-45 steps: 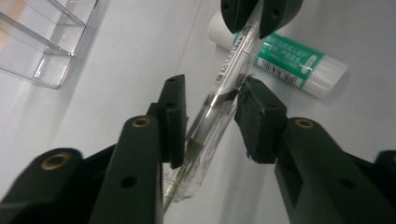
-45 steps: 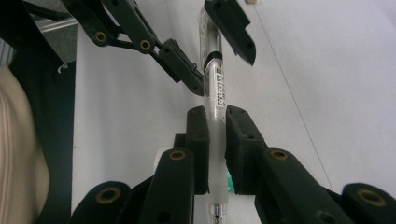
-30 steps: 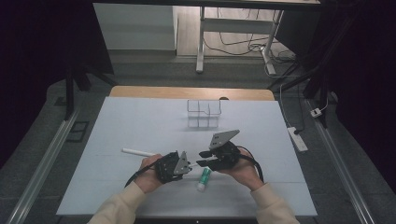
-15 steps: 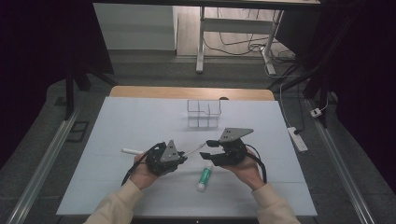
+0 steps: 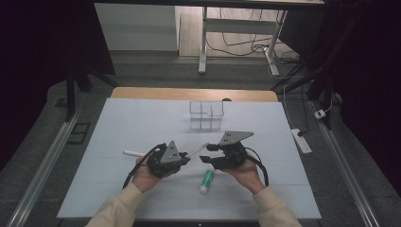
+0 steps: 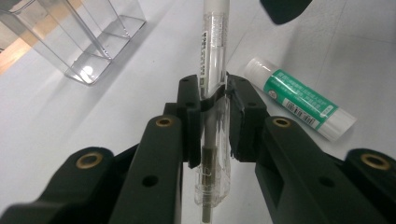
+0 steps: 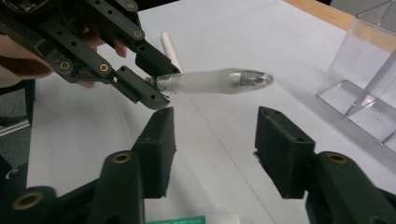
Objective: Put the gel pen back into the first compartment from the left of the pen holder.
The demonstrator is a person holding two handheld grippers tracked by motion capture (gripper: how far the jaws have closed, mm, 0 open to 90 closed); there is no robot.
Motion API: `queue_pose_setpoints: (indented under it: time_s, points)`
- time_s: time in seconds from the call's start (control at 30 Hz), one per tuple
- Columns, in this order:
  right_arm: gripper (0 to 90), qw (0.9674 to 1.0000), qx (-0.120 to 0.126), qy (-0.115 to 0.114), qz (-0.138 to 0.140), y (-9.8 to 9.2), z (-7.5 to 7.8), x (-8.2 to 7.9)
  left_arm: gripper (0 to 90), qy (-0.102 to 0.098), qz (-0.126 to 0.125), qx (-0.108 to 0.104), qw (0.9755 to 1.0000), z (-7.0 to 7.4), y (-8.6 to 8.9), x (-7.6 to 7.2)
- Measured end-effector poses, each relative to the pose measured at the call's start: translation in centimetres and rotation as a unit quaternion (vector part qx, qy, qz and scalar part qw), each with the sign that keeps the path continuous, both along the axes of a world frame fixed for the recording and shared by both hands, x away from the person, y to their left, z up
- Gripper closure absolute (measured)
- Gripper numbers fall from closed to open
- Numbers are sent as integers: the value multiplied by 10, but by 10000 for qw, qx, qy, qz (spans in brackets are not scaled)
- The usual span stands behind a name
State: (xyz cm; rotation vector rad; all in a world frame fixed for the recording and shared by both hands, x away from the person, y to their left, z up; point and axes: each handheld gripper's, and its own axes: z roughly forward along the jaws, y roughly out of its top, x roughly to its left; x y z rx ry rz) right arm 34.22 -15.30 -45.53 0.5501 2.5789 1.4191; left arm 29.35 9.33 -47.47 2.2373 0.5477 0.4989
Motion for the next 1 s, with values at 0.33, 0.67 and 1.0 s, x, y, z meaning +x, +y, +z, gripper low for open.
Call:
queue_pose_setpoints:
  time_s: [0.33,0.67,1.0]
  points:
    - [613,9996,254,83,81,5,-1,-3,758,66,-145,92,9998,-6,-9,-2]
    - [657,9979,508,370,139,5,-2,0,757,150,-177,228,9995,-10,-13,-2]
    - [738,9956,699,531,332,5,-2,1,747,117,-127,282,9995,-10,-14,-2]
